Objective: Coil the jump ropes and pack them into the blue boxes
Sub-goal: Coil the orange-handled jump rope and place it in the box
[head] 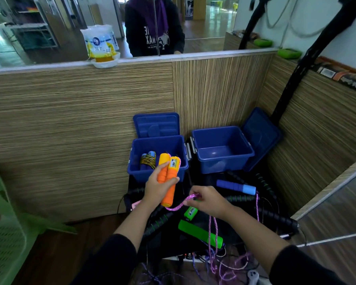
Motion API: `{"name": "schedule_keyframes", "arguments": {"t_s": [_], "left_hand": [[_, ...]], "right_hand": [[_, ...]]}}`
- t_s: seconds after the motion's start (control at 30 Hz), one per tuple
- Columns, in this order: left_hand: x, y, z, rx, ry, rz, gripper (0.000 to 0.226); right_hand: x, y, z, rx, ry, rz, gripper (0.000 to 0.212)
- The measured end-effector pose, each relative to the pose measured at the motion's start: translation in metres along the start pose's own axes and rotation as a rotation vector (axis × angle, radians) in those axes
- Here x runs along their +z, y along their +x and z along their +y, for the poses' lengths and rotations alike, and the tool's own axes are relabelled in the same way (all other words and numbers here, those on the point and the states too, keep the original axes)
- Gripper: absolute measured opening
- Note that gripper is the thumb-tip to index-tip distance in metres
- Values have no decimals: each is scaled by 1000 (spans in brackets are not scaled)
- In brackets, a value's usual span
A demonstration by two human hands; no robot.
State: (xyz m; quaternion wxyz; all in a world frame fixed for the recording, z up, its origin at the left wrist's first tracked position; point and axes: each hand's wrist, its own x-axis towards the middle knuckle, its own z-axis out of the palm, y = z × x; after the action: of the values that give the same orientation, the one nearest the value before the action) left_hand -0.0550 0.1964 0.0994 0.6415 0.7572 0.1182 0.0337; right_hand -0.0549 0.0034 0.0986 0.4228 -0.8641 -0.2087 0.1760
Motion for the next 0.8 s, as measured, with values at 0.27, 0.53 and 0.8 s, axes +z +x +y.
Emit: {"name": "schedule_keyframes", "arguments": {"t_s": [0.27,0.53,0.8], "left_hand": [[-29,7,6,95,113,-48,55],[-45,15,9,149,327,-70,77],[-26,-2,-3,103,339,-384,83]], "right_hand": [[-29,-16,28,-18,-139,-63,28],[-36,-18,35,-43,-44,10,19],[-57,-7,22,-143,-97,137,10]]}}
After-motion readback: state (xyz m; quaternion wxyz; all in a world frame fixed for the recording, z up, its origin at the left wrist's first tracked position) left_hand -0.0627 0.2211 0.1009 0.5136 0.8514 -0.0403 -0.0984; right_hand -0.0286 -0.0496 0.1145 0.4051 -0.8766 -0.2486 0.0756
